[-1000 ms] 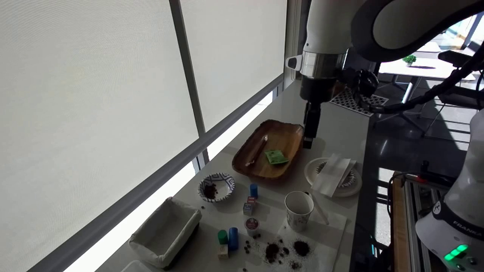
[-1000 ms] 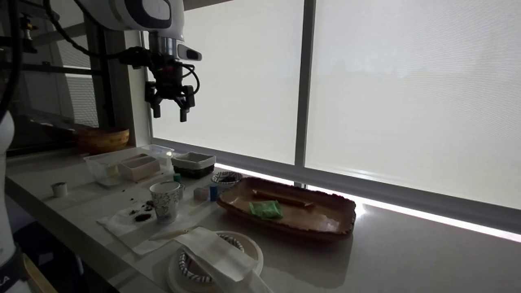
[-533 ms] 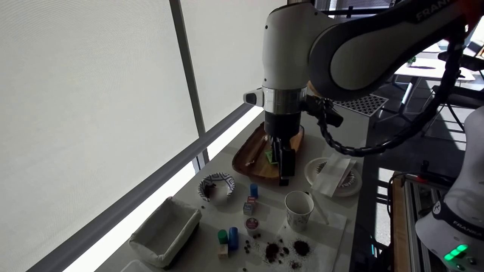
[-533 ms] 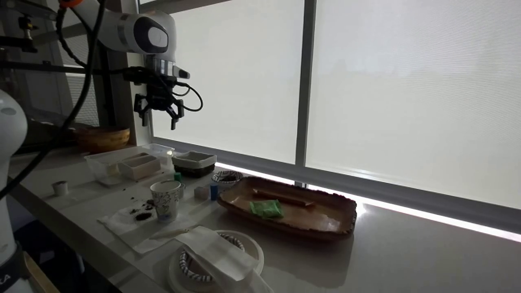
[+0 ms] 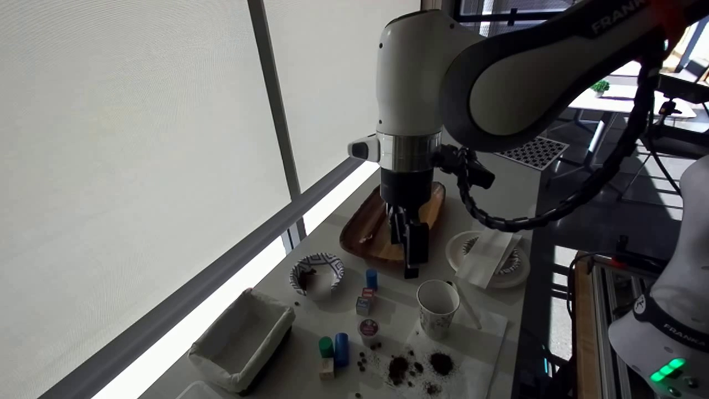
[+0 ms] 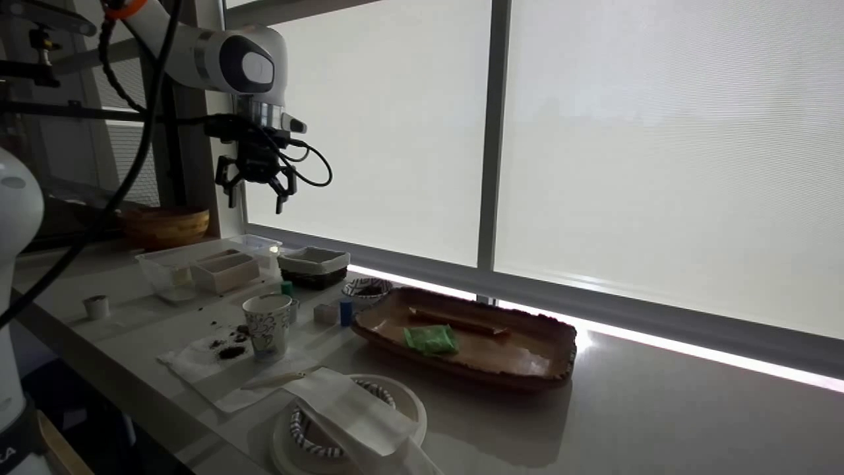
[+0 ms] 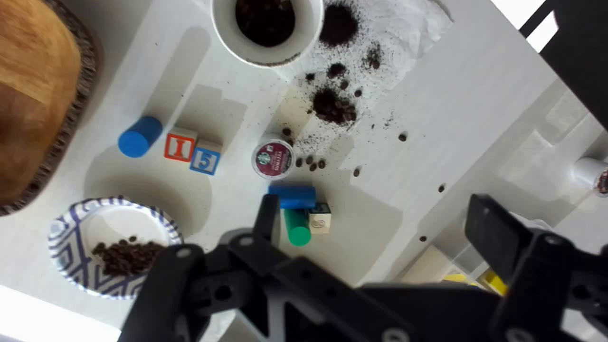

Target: Put some of the objects on the serviette in the white cup

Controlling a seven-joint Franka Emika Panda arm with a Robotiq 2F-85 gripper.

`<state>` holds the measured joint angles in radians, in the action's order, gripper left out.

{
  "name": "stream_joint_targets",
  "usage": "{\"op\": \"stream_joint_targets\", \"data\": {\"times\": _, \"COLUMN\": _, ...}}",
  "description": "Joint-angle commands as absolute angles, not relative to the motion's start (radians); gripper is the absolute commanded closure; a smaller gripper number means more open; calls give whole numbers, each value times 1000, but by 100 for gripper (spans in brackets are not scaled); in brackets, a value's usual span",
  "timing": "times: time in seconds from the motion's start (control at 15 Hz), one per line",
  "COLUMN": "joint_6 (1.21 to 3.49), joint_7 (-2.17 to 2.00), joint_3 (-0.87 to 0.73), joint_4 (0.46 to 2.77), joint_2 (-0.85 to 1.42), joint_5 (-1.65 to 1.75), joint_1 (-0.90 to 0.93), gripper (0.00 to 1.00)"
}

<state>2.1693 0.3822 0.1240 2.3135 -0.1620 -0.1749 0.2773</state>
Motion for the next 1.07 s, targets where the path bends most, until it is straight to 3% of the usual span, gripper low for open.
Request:
{"op": "stream_joint_targets", "data": {"times": 0.0, "joint_6": 2269, "joint_7": 561, "joint_3": 164, "joint_4": 2256, "joint_2": -11, "joint_5": -287, "joint_1": 311, "gripper": 0}}
{"op": "stream_joint_targets", "data": {"times": 0.27, "joint_6": 2311, "joint_7": 747, "joint_3": 250, "joint_4": 2181, "joint_2": 150, "joint_5": -377, "joint_1": 315, "gripper": 0}}
{"op": "stream_joint_targets", "data": {"times": 0.67, "joint_6": 2523, "joint_7": 385, "joint_3": 273, "joint_4": 2192, "joint_2": 269, "joint_5": -51, "joint_1": 326, "gripper": 0}}
{"op": "stream_joint_targets", "data": {"times": 1.0, "joint_6": 2686, "joint_7": 309, "joint_3": 309, "joint_4": 2220, "joint_2": 324, "joint_5": -90, "joint_1": 280, "gripper": 0}}
